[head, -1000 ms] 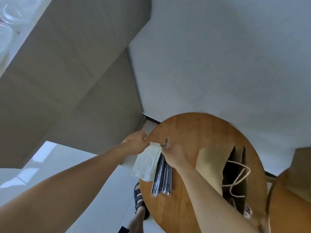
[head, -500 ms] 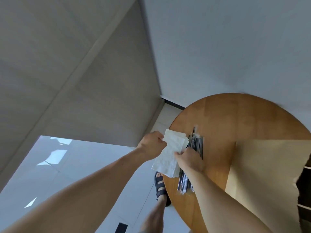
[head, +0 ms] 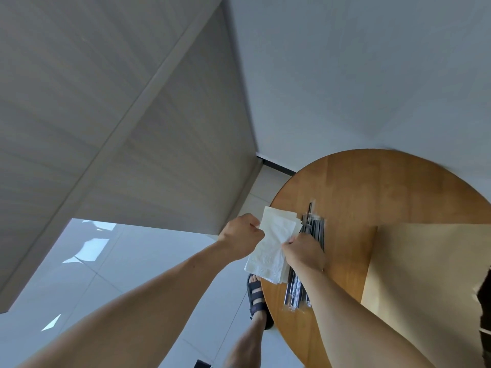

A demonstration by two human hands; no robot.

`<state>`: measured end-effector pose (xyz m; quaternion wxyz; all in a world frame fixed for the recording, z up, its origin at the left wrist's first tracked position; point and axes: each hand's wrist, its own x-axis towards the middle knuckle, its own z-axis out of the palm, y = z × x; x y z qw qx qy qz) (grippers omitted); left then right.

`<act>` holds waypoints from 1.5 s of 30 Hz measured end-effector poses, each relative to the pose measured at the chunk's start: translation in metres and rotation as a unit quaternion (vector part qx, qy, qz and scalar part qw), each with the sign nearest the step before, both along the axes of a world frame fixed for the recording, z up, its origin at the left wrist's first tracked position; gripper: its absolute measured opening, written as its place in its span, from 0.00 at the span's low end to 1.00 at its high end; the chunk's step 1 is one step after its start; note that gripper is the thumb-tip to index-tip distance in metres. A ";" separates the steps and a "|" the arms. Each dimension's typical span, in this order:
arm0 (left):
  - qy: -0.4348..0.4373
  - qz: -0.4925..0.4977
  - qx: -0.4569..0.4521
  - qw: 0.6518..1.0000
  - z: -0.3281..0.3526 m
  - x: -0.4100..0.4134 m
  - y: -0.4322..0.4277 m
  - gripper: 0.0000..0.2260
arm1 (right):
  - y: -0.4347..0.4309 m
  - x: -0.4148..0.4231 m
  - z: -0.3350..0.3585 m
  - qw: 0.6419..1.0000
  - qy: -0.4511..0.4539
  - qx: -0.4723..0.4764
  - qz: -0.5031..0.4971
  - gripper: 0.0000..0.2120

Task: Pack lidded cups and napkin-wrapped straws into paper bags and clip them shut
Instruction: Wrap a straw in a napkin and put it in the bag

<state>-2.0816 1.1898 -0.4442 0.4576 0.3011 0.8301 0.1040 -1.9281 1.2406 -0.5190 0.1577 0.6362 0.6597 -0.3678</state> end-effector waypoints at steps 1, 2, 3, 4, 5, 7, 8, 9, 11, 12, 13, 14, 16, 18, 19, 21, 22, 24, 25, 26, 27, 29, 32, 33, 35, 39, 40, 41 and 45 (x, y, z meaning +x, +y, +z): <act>0.000 -0.002 0.000 1.000 0.000 0.001 0.000 0.17 | 0.001 0.000 -0.002 1.000 0.010 -0.014 -0.016 0.11; 0.000 -0.002 -0.001 1.000 0.001 0.002 0.000 0.17 | 0.002 0.001 -0.002 0.999 0.021 -0.027 -0.030 0.10; -0.001 -0.001 -0.001 1.000 0.001 0.002 0.000 0.17 | 0.002 0.001 -0.003 0.998 0.030 -0.034 -0.038 0.09; -0.003 0.001 -0.002 1.000 0.002 0.003 0.000 0.17 | 0.002 0.001 -0.002 0.998 0.037 -0.035 -0.040 0.09; -0.006 0.004 -0.002 1.000 0.002 0.004 0.000 0.17 | 0.002 0.001 -0.001 0.998 0.043 -0.030 -0.042 0.09; -0.009 0.009 -0.003 1.000 0.003 0.003 0.001 0.17 | 0.001 0.001 0.001 0.997 0.059 -0.015 -0.045 0.07; -0.009 0.012 -0.003 1.000 0.003 0.003 0.002 0.17 | 0.001 0.001 0.003 0.996 0.075 -0.009 -0.053 0.06; -0.010 0.017 -0.004 1.000 0.003 0.003 0.002 0.17 | 0.000 0.001 0.005 0.993 0.097 -0.007 -0.067 0.04; -0.019 0.033 -0.006 0.999 0.004 0.002 0.002 0.17 | -0.001 0.001 0.011 0.982 0.156 -0.015 -0.108 0.03; -0.027 0.042 -0.005 0.999 0.005 0.002 0.002 0.17 | -0.001 0.001 0.013 0.972 0.191 -0.022 -0.132 0.05; -0.035 0.053 -0.003 0.998 0.006 0.003 0.002 0.19 | -0.002 0.001 0.017 0.959 0.229 -0.031 -0.161 0.06; -0.049 0.068 0.002 0.996 0.007 0.004 0.002 0.21 | -0.002 0.002 0.023 0.942 0.269 -0.043 -0.194 0.07; -0.093 0.111 0.018 0.989 0.009 0.006 0.004 0.26 | -0.001 0.006 0.032 0.904 0.343 -0.073 -0.247 0.09; -0.149 0.161 0.028 0.975 0.013 0.011 0.008 0.25 | 0.002 0.012 0.041 0.873 0.400 -0.097 -0.263 0.10; -0.180 0.188 0.028 0.965 0.014 0.013 0.010 0.23 | 0.004 0.016 0.046 0.860 0.423 -0.111 -0.263 0.10; -0.241 0.234 0.031 0.941 0.015 0.018 0.014 0.16 | 0.007 0.025 0.053 0.844 0.450 -0.128 -0.263 0.11; -0.264 0.251 0.037 0.930 0.016 0.020 0.015 0.13 | 0.009 0.030 0.055 0.839 0.456 -0.125 -0.270 0.11; -0.288 0.259 0.045 0.921 0.017 0.023 0.017 0.10 | 0.010 0.043 0.054 0.830 0.457 -0.111 -0.300 0.10; -0.295 0.257 0.047 0.919 0.016 0.025 0.018 0.10 | 0.009 0.051 0.051 0.827 0.451 -0.100 -0.320 0.08; -0.300 0.259 0.049 0.917 0.017 0.026 0.018 0.11 | 0.007 0.058 0.046 0.839 0.427 -0.076 -0.330 0.05; -0.305 0.265 0.050 0.914 0.017 0.027 0.018 0.11 | 0.004 0.066 0.038 0.869 0.374 -0.036 -0.322 0.03; -0.304 0.279 0.050 0.910 0.017 0.029 0.017 0.10 | -0.005 0.080 0.018 0.949 0.197 0.041 -0.242 0.03; -0.297 0.281 0.041 0.912 0.015 0.031 0.014 0.10 | -0.019 0.094 -0.004 0.986 0.040 0.039 -0.158 0.13; -0.293 0.278 0.037 0.914 0.013 0.031 0.012 0.11 | -0.023 0.096 -0.008 0.989 0.018 0.029 -0.144 0.14; -0.276 0.268 0.031 0.923 0.010 0.033 0.011 0.10 | -0.026 0.096 -0.011 0.992 -0.016 0.033 -0.119 0.10; -0.240 0.244 0.027 0.939 0.009 0.037 0.012 0.11 | -0.027 0.093 -0.015 0.993 -0.006 0.036 -0.114 0.11; -0.230 0.234 0.027 0.944 0.009 0.038 0.014 0.11 | -0.026 0.092 -0.015 0.992 0.005 0.028 -0.121 0.13; -0.222 0.228 0.029 0.948 0.010 0.039 0.015 0.11 | -0.025 0.092 -0.014 0.991 0.017 0.026 -0.127 0.13; -0.200 0.219 0.044 0.954 0.017 0.043 0.021 0.10 | -0.024 0.094 -0.001 0.987 0.060 0.054 -0.141 0.09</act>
